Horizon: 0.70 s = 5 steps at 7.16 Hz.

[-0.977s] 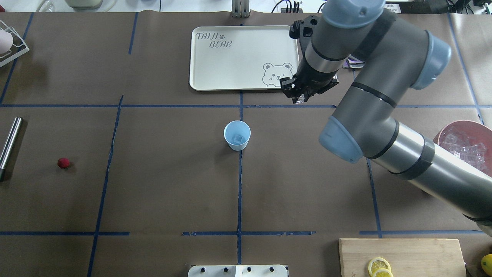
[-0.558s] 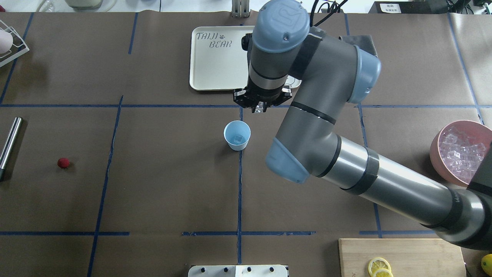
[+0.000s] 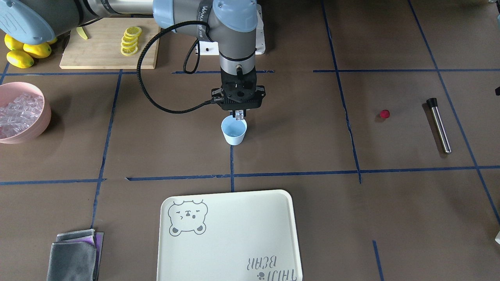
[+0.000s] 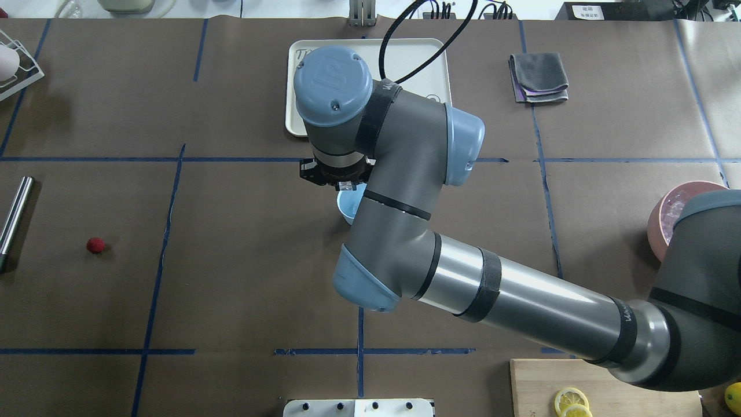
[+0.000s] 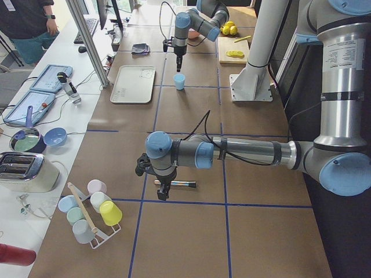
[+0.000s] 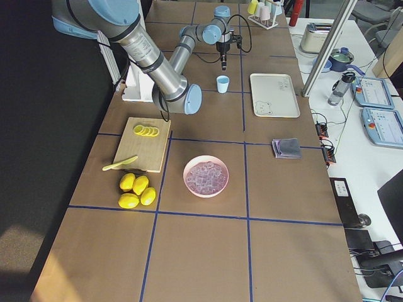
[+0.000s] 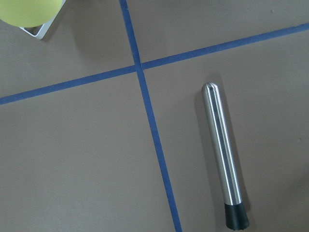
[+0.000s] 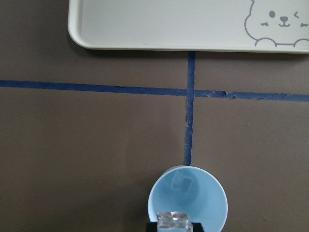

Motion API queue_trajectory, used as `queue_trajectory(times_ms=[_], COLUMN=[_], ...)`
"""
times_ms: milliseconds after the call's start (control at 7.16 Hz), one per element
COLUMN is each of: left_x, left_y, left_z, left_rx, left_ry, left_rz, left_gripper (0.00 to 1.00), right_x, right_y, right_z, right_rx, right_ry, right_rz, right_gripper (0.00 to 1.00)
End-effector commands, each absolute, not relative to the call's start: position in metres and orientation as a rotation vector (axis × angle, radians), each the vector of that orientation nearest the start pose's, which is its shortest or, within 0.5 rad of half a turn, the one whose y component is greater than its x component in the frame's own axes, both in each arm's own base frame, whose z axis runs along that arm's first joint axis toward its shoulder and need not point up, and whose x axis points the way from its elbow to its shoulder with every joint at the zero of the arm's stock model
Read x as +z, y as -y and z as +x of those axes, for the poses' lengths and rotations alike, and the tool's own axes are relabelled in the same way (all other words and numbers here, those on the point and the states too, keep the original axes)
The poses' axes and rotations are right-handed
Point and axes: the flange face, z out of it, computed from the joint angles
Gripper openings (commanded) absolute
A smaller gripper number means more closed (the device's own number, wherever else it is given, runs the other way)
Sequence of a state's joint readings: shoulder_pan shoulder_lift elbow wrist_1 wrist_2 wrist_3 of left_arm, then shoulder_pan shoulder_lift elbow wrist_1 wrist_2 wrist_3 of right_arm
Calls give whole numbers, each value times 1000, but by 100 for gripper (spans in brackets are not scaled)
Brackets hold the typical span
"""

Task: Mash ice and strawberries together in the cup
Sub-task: 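Lower the right gripper into the cup and release the ice cube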

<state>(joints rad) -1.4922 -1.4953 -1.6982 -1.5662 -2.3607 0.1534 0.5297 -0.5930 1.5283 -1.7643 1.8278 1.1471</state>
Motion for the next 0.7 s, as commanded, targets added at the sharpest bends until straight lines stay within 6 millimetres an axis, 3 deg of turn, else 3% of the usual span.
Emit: queue_trajectory(times_ms=[0,419,558], left_x=[632,632,632], left_y=[465,465,465], left_z=[-26,-26,-26], left_rx=[239,238,239], left_ry=[-790,-790,-790], left_rz=[73,73,73], left_gripper=[100,100,100], right_x=[108,113,115], right_y=[455,451,447], right_z=[-579,-585,-588], right_rx=[2,-16,-21], right_ry=[738,733,730], right_rz=[113,115,113], right_gripper=[0,4,91])
